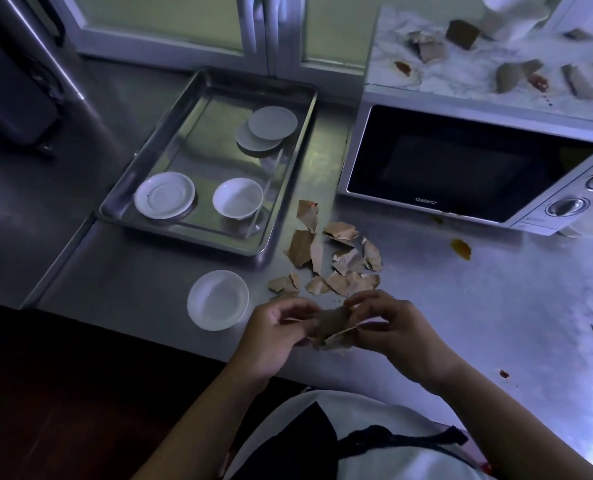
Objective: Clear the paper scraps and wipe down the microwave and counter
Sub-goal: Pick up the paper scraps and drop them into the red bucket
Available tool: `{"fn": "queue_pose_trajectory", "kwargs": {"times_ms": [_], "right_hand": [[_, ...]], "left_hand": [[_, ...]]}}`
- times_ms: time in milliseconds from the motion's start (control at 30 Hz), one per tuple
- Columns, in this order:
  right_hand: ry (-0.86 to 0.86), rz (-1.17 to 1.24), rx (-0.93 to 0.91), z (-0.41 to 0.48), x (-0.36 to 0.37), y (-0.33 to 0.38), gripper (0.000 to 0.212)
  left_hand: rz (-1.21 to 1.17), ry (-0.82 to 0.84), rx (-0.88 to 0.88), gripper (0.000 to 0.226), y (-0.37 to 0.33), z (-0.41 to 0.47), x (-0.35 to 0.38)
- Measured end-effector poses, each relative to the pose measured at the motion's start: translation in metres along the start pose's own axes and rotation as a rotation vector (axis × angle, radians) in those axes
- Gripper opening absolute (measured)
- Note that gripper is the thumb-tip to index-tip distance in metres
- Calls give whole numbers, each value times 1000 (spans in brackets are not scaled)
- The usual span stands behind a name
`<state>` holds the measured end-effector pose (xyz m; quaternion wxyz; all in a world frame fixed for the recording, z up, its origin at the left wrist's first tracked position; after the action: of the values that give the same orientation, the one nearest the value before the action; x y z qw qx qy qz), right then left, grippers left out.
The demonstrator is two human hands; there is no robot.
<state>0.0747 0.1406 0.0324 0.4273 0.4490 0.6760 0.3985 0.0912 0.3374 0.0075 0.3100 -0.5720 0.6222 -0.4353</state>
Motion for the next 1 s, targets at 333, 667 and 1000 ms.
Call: {"fn": "queue_pose_trajectory", "kwargs": {"times_ms": [333,667,1000], "right_hand": [[-169,71,-57,-7,-4,1,26],[-448,183,62,-49,-38,-23,25],[-606,307,126,-76,-50,-43,19]], "left_hand": [[139,116,43,18,3,16,-18],[1366,-40,203,34,34,108,-19],[999,-126,236,19,32,104,-32]]}}
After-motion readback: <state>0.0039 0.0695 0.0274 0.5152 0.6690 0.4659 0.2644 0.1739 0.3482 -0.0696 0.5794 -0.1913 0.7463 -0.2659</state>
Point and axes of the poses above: each hand's wrist, its own z-axis towards the middle knuckle, its own x-axis out of the palm, y = z × x, the point moved 3 cm from there along z, towards the middle knuckle
